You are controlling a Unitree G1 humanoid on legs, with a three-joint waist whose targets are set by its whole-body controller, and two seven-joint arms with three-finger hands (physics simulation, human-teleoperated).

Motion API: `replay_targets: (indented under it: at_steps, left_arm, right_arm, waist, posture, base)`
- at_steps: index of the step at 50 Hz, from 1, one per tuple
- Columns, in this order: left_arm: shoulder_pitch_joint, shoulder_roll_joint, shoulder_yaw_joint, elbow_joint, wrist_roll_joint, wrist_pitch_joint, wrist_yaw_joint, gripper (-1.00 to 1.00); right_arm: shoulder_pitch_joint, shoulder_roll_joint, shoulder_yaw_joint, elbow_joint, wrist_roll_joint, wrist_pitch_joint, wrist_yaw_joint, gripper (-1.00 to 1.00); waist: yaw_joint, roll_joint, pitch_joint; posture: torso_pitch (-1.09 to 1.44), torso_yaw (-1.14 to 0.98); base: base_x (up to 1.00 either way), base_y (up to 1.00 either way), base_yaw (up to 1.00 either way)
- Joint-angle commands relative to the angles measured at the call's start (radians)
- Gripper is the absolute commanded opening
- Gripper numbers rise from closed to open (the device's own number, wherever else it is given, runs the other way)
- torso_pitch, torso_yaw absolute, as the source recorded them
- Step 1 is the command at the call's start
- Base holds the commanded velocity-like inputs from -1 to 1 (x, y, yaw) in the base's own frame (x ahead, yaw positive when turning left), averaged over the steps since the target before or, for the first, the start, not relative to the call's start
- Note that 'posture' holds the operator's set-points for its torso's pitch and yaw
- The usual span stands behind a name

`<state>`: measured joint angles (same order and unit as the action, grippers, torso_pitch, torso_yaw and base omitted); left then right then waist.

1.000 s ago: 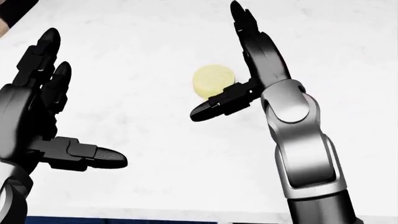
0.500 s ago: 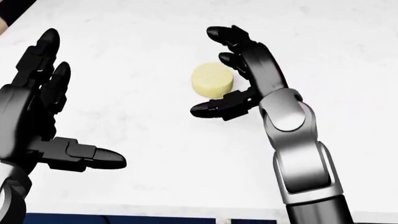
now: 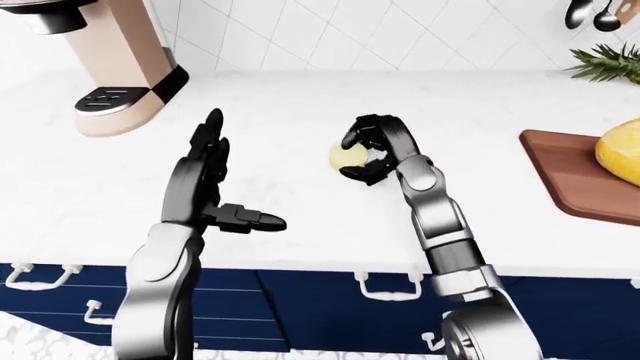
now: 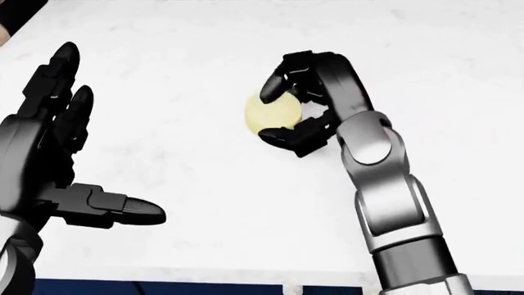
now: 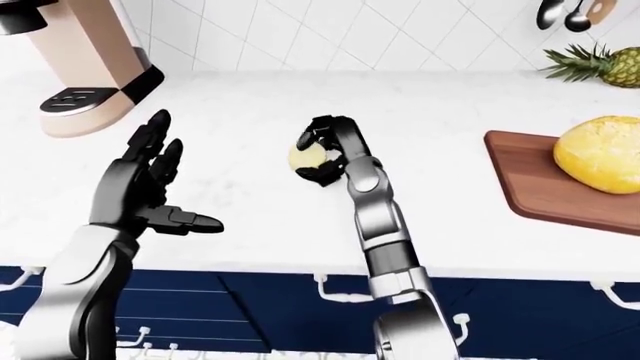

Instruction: Pick up the wedge of cheese and place it on the slice of bread to prepare a simple cheese on bread dish.

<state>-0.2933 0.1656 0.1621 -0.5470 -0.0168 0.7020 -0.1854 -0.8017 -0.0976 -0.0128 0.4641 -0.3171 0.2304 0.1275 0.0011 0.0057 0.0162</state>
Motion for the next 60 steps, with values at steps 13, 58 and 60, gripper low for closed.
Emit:
replay_targets:
  at_steps: [13,58,60]
  left_arm:
    - [-0.026,0.009,0.008,-0.048,-0.002,-0.018,0.002,1.0]
    - [-0.103,0.026,0.0,-0.042,0.003,0.027,0.002,1.0]
    - [-0.097,0.025,0.001,-0.041,0.003,0.022,0.002,1.0]
  right_arm:
    - [0.003,-0.019,0.0,-0.453,-0.054,0.239,0.129,-1.0]
    - [-0.037,-0.055,-0.032,-0.686,0.036,0.454,0.146,-1.0]
    - [-0.034,-0.055,-0.031,-0.689,0.038,0.452,0.144,-1.0]
  waist:
    - [0.006,0.0,-0.016]
    - [0.024,0.025,-0.004]
    - [0.026,0.011,0.001]
  posture:
    - [0.0,0.0]
    - [0.0,0.0]
    - [0.0,0.0]
  base:
    - [0.0,0.0,0.0]
    - [-0.23,-0.04,0.0]
    - [0.0,-0.3,0.0]
